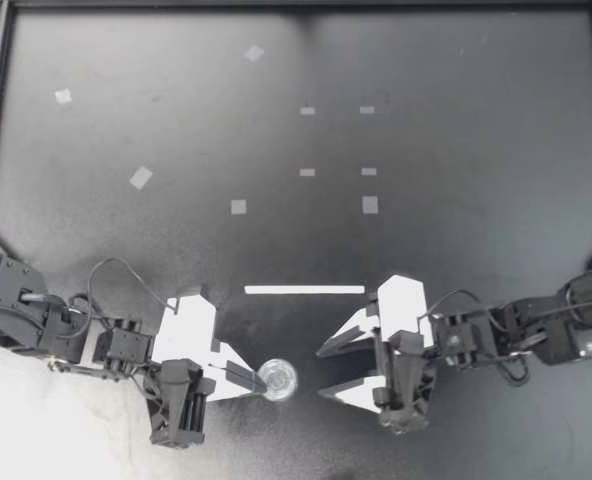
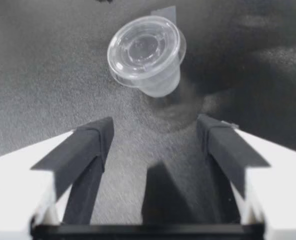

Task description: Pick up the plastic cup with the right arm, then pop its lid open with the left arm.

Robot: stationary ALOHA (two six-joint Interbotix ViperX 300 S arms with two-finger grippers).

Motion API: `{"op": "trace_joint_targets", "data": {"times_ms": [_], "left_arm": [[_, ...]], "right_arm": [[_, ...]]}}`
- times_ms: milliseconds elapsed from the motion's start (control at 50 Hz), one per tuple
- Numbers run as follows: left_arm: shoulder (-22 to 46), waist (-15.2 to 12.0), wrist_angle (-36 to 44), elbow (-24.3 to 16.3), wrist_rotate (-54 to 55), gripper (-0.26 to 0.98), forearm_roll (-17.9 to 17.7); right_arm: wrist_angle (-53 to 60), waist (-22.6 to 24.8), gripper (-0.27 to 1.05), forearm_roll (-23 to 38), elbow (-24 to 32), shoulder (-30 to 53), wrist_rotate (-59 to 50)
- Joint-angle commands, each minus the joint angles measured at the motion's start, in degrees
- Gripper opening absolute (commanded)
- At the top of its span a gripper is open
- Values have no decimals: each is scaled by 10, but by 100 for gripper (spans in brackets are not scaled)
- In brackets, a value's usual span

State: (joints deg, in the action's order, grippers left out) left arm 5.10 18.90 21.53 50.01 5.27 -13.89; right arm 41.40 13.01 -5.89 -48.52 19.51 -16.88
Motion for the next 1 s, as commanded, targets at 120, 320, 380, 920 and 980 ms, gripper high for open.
{"op": "trace_joint_targets", "data": {"times_ms": [120, 320, 380, 920, 980], "left_arm": [[6, 2, 3, -11, -5, -13, -1], [17, 2, 8, -12, -9, -13, -1], [17, 2, 10, -12, -11, -13, -1], [23, 1, 19, -6, -18, -13, -1], [23, 2, 19, -4, -18, -13, -1]], "right_arm": [[-14, 12, 67, -6, 33, 11, -1], [-20, 12, 67, -7, 40, 15, -1], [-20, 12, 67, -7, 42, 16, 0], [-20, 12, 67, -6, 65, 34, 1], [-20, 12, 67, -6, 66, 33, 1]]}}
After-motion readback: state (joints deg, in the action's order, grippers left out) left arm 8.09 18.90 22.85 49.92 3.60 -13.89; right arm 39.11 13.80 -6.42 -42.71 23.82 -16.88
